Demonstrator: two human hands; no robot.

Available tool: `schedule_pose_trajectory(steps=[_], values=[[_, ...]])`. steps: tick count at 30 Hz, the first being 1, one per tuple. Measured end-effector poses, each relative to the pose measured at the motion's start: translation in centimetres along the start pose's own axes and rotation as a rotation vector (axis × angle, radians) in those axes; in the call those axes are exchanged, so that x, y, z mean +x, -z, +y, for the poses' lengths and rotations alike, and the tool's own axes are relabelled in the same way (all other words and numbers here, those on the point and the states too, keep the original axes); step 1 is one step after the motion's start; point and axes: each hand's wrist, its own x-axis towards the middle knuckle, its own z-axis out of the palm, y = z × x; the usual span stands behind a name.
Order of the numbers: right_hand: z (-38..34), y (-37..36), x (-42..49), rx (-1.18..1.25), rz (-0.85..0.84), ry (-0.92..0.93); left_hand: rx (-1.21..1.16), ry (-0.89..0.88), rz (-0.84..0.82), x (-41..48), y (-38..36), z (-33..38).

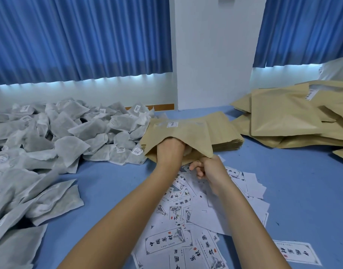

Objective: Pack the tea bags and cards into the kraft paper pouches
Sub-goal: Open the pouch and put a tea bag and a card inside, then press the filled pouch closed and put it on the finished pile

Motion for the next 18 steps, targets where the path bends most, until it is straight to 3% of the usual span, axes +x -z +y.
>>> schedule_pose_trajectory(steps=[6, 10, 12, 15, 18], values=[[0.0, 0.5, -0.3, 0.066, -0.078, -0.046, 0.047, -0.081, -0.379, 2.4, 2.1, 0.6], [0.1, 1.0, 0.4, 0.19, 0.014, -0.105, 0.243, -0.272, -0.08, -1.2, 0.0, 1.3], [0.2, 1.0, 0.6, 0.206, 0.035, -0.126, 0.182, -0.21, -0.103, -2.6, -0.8, 0.8], [0.2, 1.0, 0.7, 0.229, 0.034, -0.157, 0.144, -0.135, 0.006, -4.2, -0.6, 0.2], [0.3, 1.2, 0.8, 0.267, 0.019, -0.166, -0.018, -0.198, 0.371, -5.8, 0.8, -0.4]])
